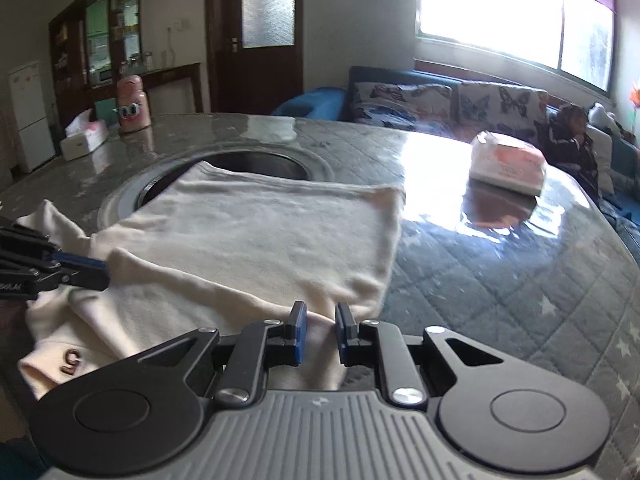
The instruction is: Fold clothes
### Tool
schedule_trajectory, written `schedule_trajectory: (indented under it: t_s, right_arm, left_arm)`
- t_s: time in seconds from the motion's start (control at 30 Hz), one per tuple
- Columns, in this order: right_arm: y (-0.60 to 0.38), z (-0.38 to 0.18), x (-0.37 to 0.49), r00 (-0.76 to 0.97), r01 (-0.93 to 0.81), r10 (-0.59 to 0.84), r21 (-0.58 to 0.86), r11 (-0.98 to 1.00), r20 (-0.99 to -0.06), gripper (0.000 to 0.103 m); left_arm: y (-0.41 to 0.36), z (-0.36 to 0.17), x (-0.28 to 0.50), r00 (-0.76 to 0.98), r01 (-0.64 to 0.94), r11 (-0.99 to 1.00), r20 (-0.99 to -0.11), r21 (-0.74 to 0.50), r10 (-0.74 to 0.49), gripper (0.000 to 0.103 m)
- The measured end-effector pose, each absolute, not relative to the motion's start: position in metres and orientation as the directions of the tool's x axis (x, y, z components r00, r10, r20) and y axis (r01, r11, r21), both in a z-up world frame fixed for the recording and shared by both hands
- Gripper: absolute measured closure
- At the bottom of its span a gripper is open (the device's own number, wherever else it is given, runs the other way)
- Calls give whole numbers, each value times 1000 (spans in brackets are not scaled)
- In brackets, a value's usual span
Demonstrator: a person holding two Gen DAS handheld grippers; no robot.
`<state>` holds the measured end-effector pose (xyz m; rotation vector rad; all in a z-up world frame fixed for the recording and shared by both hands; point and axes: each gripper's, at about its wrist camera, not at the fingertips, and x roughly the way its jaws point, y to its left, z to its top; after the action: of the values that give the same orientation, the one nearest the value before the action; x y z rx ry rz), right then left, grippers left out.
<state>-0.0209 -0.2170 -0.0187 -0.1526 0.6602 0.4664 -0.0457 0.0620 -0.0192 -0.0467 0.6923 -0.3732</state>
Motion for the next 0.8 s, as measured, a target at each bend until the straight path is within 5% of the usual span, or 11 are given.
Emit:
schedule_trajectory:
  t_s: [0.4, 0.8]
  right_arm:
    - [-161, -22, -46, 612, -638, 472, -45, 769, -635, 89]
    - [-92, -25, -71, 506, -802, 571, -107, 588, -646, 89]
  left_arm:
    - [85, -11, -58, 743, 271, 950, -593, -157, -310, 83]
    - [177, 0, -101, 811, -83, 988, -585, -132, -10, 77]
